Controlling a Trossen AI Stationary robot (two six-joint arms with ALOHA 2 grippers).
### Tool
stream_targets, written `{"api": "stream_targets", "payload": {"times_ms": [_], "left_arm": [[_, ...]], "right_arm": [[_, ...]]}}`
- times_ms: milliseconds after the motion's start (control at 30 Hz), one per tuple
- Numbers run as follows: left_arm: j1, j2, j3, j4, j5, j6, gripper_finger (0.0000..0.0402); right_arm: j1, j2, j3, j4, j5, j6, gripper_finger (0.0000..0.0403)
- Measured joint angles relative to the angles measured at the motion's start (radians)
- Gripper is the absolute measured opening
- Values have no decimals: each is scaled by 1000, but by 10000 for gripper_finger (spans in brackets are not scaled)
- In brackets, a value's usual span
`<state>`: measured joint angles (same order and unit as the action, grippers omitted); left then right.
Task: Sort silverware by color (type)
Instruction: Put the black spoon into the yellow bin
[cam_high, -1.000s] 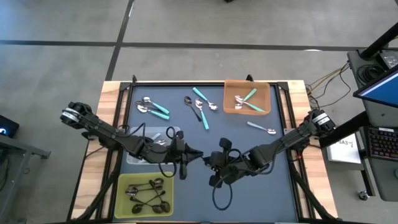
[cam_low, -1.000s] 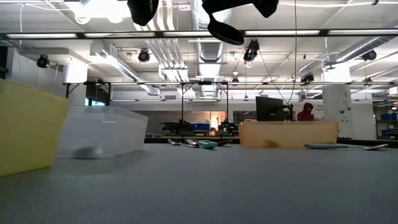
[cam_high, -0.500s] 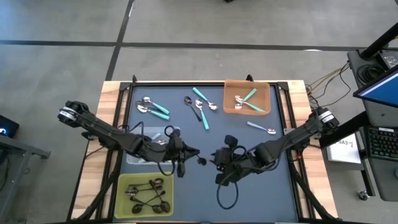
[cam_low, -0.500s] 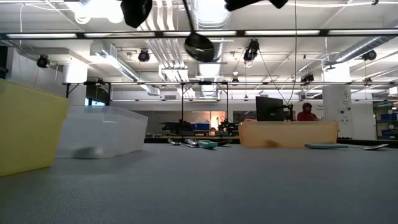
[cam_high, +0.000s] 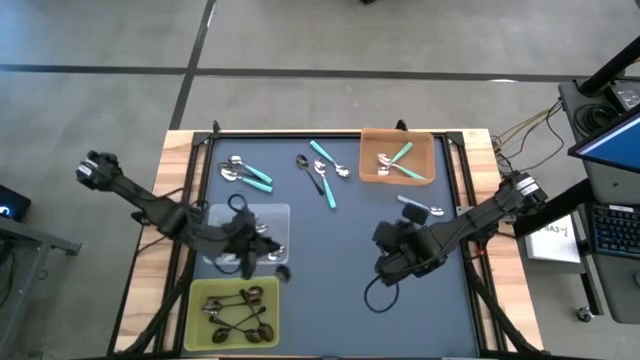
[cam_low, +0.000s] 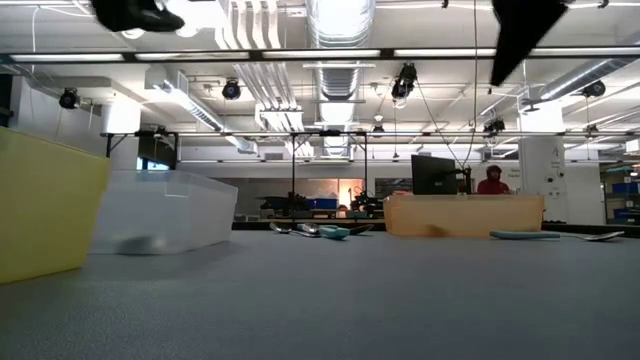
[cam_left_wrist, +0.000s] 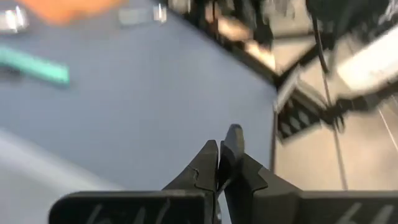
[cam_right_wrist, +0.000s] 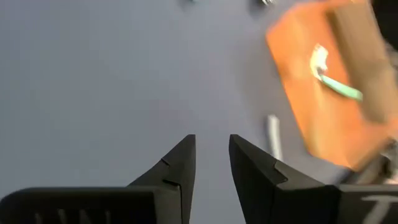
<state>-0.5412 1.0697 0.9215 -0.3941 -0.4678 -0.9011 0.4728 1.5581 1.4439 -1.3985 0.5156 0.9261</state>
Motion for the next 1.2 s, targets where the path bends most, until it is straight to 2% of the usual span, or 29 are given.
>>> {"api": "stream_targets", "payload": {"times_ms": [67,200,433,667,767,1000,1100,1200], "left_arm": [[-35,-28,0,-92,64,-65,0],[-86,-51,0,-226,273,-140,0],[-106,-16,0,-390,487,-251,0],[-106,64,0,-413,742,-368,0],[-106,112,0,-414,848,-360,0],[-106,214,0,-395,914,-288,0],[-111,242,0,-423,1047,-208,0],[-115,255,0,-499,1087,-120,7]], "right_arm": [[0,0,-11,-37,0,10,85],[-2,1,-24,-47,0,-53,84],[-37,1,-41,-48,5,-158,84],[-134,1,-68,-62,8,-237,84],[-189,1,-78,-62,9,-267,84],[-315,1,-105,-62,9,-312,84],[-372,1,-120,-60,9,-346,84],[-437,1,-129,-54,9,-367,84]]}}
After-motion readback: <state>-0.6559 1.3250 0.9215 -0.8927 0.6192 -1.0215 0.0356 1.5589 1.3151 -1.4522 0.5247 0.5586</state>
